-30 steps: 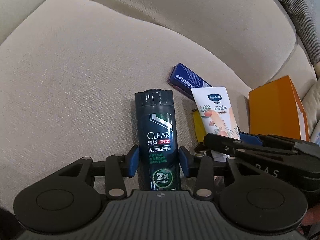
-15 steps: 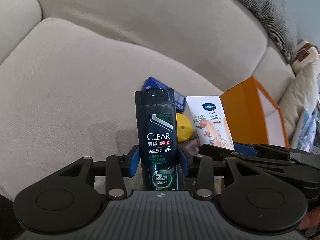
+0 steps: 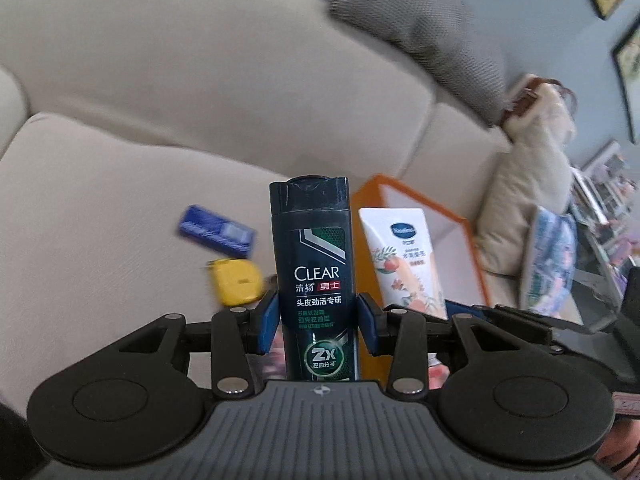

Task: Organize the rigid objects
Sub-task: 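Lift both items and carry them over the shoebox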

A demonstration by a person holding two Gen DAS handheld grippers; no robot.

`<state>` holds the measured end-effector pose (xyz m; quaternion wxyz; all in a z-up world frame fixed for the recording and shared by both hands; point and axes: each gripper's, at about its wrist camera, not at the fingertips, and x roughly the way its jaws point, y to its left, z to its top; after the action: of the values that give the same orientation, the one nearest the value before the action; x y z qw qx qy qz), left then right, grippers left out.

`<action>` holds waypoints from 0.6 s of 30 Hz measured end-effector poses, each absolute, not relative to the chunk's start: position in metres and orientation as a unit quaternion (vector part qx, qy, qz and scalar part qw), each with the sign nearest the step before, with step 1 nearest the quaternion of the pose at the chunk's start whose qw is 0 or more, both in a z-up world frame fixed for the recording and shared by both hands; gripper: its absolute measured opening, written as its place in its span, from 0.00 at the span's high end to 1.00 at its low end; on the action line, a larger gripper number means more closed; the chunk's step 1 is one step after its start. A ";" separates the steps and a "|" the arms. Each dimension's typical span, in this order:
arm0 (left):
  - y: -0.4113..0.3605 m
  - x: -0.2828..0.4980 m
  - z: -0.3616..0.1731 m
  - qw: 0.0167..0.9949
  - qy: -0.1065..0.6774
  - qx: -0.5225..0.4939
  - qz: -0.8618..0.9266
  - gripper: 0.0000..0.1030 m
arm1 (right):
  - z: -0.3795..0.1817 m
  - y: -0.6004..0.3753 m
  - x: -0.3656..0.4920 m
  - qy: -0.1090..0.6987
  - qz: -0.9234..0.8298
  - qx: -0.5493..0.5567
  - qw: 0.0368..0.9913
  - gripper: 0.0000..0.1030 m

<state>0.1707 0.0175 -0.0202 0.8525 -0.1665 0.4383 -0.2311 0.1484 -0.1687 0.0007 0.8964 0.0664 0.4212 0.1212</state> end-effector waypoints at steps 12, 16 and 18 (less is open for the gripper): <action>-0.090 0.180 0.008 0.819 0.452 -0.098 -0.340 0.55 | 0.032 -0.276 0.113 0.403 0.054 0.086 0.910 0.58; -0.130 0.194 -0.003 0.796 0.487 -0.066 -0.354 0.55 | 0.023 -0.313 0.109 0.418 0.023 0.093 0.903 0.58; -0.148 0.201 -0.014 0.788 0.501 -0.042 -0.355 0.55 | 0.013 -0.328 0.108 0.431 0.016 0.105 0.896 0.58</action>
<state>0.2012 -0.1476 -0.0137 0.7880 -0.0424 0.5013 -0.3548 0.1084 -0.3278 0.0130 0.8962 0.1049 0.4307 0.0158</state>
